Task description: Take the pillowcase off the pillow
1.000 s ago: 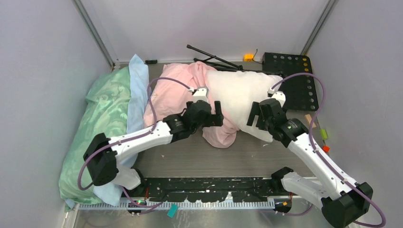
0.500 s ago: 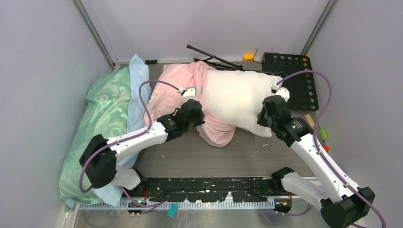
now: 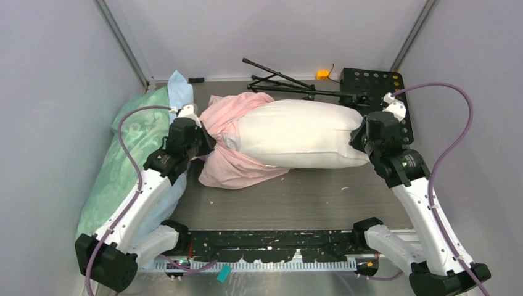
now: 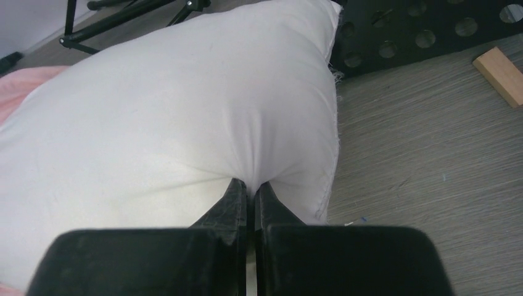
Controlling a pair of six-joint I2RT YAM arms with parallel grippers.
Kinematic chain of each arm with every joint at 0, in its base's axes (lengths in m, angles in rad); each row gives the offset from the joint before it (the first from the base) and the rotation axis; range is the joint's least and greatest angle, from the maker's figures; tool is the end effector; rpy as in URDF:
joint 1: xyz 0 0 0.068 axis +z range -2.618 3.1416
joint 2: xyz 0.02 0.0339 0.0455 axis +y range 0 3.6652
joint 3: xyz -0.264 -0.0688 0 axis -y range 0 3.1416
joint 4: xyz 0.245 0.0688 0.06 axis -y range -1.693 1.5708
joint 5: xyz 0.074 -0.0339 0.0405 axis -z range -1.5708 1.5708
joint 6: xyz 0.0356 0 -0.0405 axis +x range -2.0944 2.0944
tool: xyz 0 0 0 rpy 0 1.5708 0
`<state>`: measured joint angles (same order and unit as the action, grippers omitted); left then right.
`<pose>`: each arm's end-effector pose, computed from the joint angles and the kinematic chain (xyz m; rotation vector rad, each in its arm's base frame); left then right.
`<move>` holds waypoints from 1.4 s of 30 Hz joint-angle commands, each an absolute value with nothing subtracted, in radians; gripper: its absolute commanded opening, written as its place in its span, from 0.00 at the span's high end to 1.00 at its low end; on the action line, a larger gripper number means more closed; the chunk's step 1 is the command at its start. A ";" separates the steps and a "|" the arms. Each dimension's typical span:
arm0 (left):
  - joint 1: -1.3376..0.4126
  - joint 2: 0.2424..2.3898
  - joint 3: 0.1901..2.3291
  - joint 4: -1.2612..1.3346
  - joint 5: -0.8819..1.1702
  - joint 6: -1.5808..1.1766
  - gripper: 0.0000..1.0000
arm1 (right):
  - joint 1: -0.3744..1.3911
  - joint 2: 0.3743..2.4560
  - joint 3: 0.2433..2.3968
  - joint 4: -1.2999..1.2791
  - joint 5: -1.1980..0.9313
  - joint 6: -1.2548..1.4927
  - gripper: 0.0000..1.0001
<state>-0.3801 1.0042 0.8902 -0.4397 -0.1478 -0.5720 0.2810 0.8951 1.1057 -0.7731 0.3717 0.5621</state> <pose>0.2076 -0.0773 0.3106 -0.2933 2.1247 -0.4065 0.1694 0.0354 0.3722 0.5054 2.0308 0.1128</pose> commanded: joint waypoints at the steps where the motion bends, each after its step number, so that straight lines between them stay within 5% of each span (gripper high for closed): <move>1: -0.282 0.977 0.993 -0.501 -0.168 -0.410 1.00 | 0.220 0.853 1.236 -0.749 0.566 0.466 1.00; 5: -0.282 0.993 1.049 -0.407 0.161 -0.417 1.00 | 0.220 0.906 1.364 -0.820 0.230 0.383 0.69; 10: -0.282 1.070 1.155 -0.452 0.310 -0.431 1.00 | 0.246 1.012 1.540 -0.902 -0.025 0.325 0.24; 13: -0.282 1.087 1.175 -0.466 0.329 -0.428 1.00 | 0.368 1.074 1.586 -0.925 -0.019 0.247 0.14; 24: -0.282 1.071 1.209 -0.525 0.291 -0.396 1.00 | 0.913 1.314 1.526 -0.844 0.264 0.021 0.09; 36: -0.282 1.056 1.194 -0.559 0.257 -0.405 1.00 | 1.012 1.513 1.378 -0.745 0.449 -0.063 0.07; 39: -0.282 1.053 1.194 -0.587 0.207 -0.394 1.00 | 1.012 1.530 1.354 -0.751 0.624 -0.004 0.22; 42: -0.282 1.044 1.184 -0.614 0.155 -0.383 1.00 | 0.992 1.475 1.311 -0.723 0.705 0.067 0.76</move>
<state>-0.2932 1.0992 1.1481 -0.6357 0.2459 -0.4095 1.0187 1.5291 1.3491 -0.7525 0.4870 -0.0044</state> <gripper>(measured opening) 0.044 0.487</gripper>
